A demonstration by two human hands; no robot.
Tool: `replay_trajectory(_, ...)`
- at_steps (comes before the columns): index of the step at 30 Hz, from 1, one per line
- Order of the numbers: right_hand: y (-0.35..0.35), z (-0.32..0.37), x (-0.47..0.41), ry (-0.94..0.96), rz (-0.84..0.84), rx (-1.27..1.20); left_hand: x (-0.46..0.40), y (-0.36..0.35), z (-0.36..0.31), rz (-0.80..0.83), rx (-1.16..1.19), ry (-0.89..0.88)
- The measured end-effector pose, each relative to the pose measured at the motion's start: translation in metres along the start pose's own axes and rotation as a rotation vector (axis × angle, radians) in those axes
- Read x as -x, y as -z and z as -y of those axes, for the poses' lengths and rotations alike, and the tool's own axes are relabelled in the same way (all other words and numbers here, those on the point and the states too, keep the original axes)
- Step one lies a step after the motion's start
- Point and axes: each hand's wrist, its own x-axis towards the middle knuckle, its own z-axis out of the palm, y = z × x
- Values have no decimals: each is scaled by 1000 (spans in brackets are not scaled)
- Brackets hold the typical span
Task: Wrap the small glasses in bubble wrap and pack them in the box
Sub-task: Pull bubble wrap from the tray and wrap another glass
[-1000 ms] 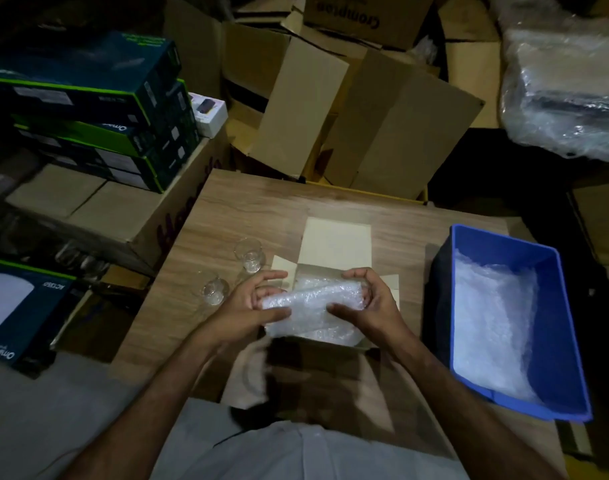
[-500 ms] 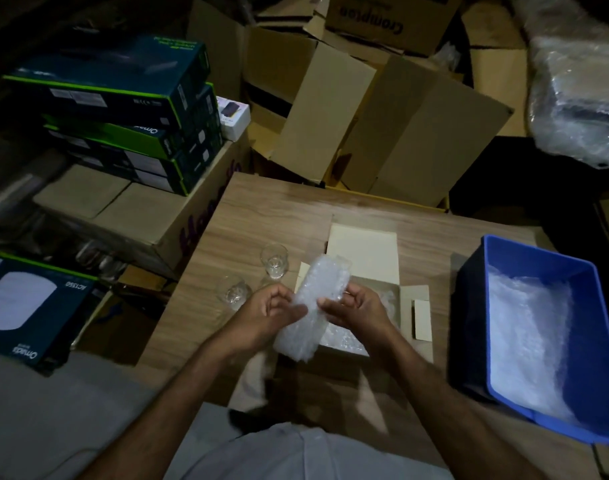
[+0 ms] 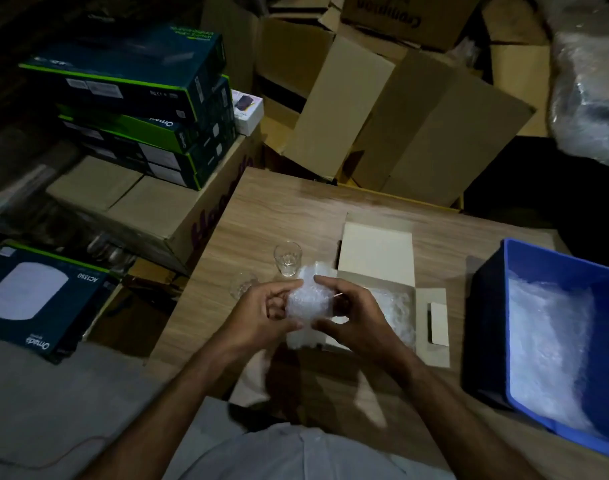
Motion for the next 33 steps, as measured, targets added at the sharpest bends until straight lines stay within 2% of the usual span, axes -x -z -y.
replay_trajectory(5, -7, 3, -17, 57, -25, 129, -11, 11, -4, -69, -216, -90)
replay_trajectory(8, -9, 2, -25, 53, -37, 168, -21, 22, -2, -112, -357, -85)
replay_trajectory(11, -9, 1, -38, 51, -49, 106, -33, 34, 1, -108, -252, -74)
replay_trajectory(14, -5, 3, -54, -65, -68, 4, -55, 50, 3, -154, -199, -10)
replay_trajectory(18, 0, 3, -76, -124, -139, -151, -107, 60, 21, -220, -503, 12)
replay_trajectory(21, 4, 2, -92, -184, -158, -242, -139, 50, 30, -168, -643, 69)
replay_trajectory(27, 14, -1, -104, -254, -125, -324, -168, 44, 42, -83, -654, 94)
replay_trajectory(33, 26, 6, -104, -353, -173, -491, -168, 42, 35, -57, -518, -90)
